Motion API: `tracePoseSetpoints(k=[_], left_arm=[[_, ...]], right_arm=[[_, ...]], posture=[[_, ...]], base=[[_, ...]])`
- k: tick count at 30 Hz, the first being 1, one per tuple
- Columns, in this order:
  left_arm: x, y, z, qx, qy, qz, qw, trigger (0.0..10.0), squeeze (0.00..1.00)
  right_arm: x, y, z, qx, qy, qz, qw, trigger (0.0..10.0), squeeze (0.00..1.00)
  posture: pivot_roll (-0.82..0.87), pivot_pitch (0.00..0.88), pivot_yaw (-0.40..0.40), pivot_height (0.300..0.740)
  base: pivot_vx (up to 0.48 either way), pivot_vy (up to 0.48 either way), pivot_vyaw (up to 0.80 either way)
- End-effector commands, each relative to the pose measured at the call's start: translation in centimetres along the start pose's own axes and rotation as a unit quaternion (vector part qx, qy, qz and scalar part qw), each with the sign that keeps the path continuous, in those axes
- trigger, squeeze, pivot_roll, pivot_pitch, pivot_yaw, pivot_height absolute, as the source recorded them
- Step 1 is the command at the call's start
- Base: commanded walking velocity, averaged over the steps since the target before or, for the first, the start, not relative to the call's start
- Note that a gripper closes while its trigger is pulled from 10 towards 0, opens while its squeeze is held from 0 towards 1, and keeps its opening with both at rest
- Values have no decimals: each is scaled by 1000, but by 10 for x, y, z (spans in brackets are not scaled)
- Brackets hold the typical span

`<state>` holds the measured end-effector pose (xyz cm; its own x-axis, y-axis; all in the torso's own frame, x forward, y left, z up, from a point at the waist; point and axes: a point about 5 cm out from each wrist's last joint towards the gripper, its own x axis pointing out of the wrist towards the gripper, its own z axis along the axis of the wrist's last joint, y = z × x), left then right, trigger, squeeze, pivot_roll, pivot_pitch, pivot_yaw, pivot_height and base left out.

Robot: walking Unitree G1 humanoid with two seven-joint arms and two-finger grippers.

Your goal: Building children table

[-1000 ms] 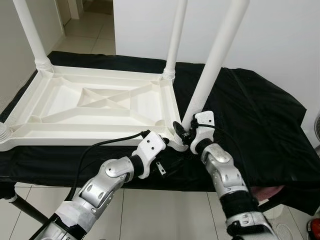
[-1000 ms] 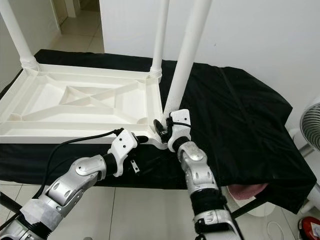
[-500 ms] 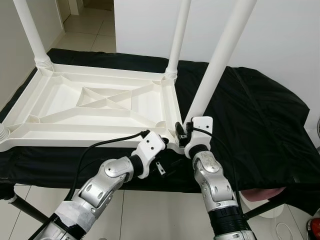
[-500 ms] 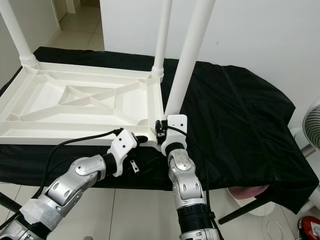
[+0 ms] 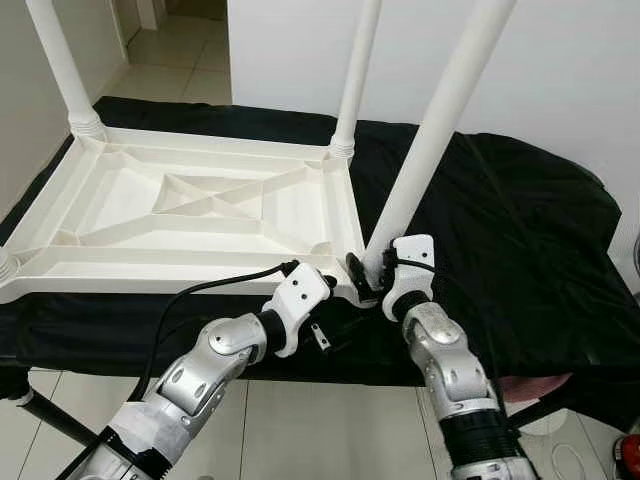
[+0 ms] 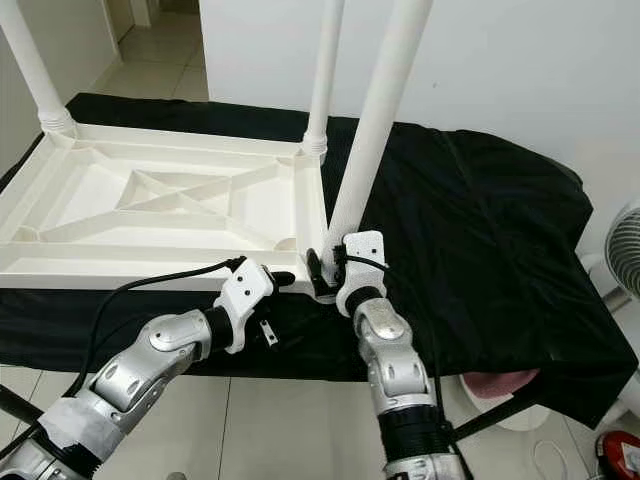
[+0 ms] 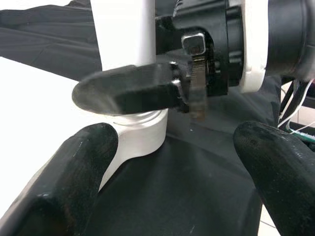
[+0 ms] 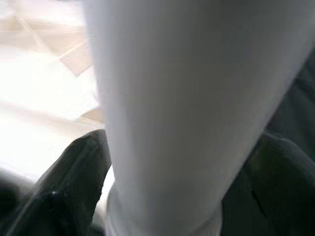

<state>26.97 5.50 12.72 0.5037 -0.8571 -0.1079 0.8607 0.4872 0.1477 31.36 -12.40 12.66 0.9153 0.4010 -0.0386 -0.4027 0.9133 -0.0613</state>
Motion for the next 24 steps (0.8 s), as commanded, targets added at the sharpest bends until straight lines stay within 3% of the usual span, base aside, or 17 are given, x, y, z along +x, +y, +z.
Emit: tracePoseSetpoints(k=[1, 12, 21, 24], left_arm=[[1, -10, 0, 2, 0, -75, 997, 10000, 0], [0, -6, 1, 6, 3, -73, 997, 10000, 0], [-5, -3, 0, 16, 12, -71, 997, 10000, 0], [-6, -4, 0, 17, 13, -69, 997, 10000, 0]], right_arm=[[0, -2, 0, -13, -11, 33, 999, 10000, 0], [10, -13, 1, -56, -25, 145, 988, 10000, 0], [23, -13, -4, -69, -6, 180, 981, 10000, 0], [25, -14, -8, -75, 2, 188, 979, 4510, 0]], posture=[[-35, 0, -90, 740], [-32, 0, -79, 740], [-11, 0, -84, 740], [-5, 0, -91, 740]], base=[[0, 0, 0], [0, 0, 0], [0, 0, 0], [0, 0, 0]])
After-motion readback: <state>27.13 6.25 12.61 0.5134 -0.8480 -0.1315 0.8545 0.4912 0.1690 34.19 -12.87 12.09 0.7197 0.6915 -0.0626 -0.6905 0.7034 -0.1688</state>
